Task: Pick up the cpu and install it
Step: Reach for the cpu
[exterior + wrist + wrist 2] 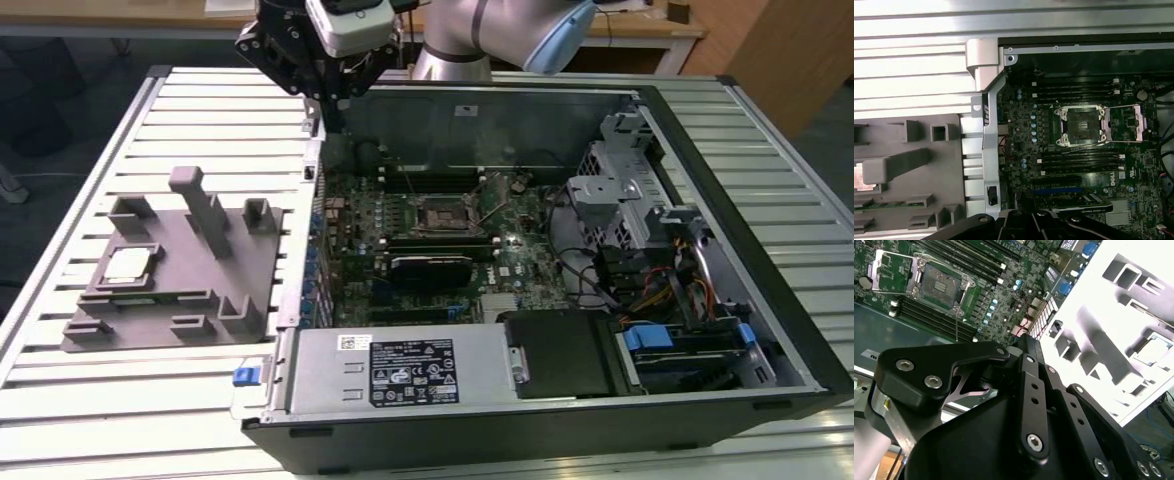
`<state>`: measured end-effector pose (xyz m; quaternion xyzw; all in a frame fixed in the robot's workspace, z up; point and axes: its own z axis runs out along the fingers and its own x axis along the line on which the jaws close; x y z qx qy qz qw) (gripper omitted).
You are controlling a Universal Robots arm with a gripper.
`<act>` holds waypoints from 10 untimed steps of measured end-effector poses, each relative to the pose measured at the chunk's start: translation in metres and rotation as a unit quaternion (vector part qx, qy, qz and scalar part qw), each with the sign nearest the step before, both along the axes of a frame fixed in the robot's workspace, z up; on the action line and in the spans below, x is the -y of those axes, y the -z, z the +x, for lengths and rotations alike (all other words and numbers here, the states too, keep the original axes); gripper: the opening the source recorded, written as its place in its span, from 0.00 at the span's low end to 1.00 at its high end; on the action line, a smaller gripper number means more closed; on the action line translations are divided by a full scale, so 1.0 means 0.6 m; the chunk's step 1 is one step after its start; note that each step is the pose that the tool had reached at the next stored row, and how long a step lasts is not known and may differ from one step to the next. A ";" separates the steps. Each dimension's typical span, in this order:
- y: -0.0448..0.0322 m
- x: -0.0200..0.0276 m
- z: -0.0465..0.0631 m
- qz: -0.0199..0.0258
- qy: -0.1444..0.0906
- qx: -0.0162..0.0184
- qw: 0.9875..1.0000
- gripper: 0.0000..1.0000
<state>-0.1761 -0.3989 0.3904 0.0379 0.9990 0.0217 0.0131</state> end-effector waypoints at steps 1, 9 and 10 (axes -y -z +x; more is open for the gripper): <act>0.000 0.0000 -0.001 0.000 0.000 0.000 1.000 0.11; 0.000 0.0000 -0.006 0.000 0.000 0.000 1.000 0.11; 0.000 0.0000 -0.007 0.000 0.000 0.000 1.000 0.11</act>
